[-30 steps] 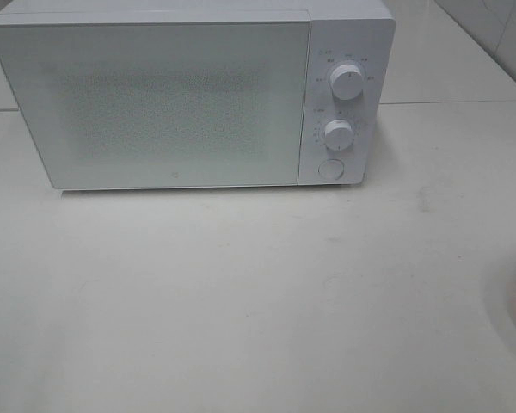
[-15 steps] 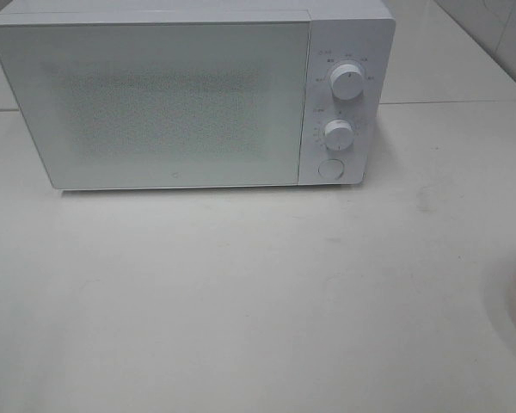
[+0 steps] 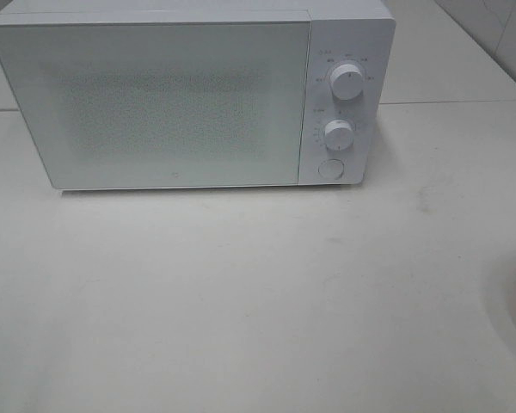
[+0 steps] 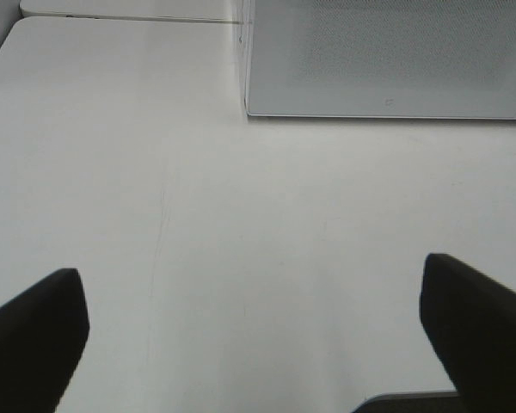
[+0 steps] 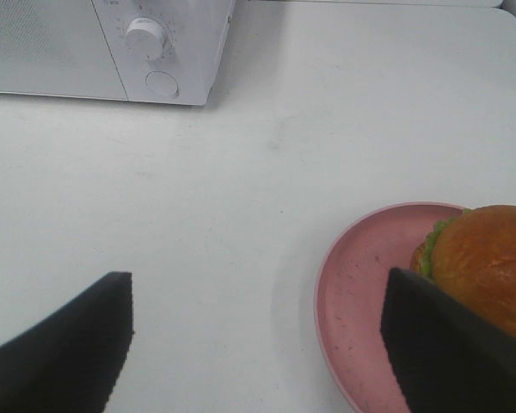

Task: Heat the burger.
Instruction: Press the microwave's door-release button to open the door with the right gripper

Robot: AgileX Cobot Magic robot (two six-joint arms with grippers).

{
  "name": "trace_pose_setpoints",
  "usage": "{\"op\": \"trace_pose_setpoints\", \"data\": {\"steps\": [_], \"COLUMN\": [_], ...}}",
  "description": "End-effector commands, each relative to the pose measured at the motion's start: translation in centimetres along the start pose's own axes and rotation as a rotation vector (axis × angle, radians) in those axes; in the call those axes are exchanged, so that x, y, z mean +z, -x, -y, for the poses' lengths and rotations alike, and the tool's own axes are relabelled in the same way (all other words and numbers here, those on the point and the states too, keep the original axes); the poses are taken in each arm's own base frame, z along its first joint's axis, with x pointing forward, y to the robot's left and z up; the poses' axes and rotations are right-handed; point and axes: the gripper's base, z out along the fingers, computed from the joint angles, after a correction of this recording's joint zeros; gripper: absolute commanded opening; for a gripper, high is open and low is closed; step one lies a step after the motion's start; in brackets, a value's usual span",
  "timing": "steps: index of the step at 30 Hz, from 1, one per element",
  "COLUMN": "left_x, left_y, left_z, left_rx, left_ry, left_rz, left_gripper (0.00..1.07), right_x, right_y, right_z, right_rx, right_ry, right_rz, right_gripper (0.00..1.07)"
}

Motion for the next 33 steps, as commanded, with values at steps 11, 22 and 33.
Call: {"op": "trace_pose_setpoints", "data": {"steps": [11,22,33], "left_x": [-0.3,-0.3,-0.3], "left_y": [-0.1,-0.1,-0.1], "left_z": [0.0,0.0,0.0], "left_rx": [0.006,0.006,0.006], "left_ry": [-0.003,-0.003,-0.003], "left_rz": [0.036,0.036,0.036], "left_gripper": [1.01,1.01,1.01], "right_x": [3.0,6.5,10.1], "right_y": [2.8,4.7,6.3], "right_z": [-0.2,-0.4,-0.6], "right_rx": [0.006,0.002,-0.001], "right_ry": [0.004,0.008,0.016], "right_rz": [0.031,0.036,0.074], "right_gripper": [0.76,0.76,0.76]}}
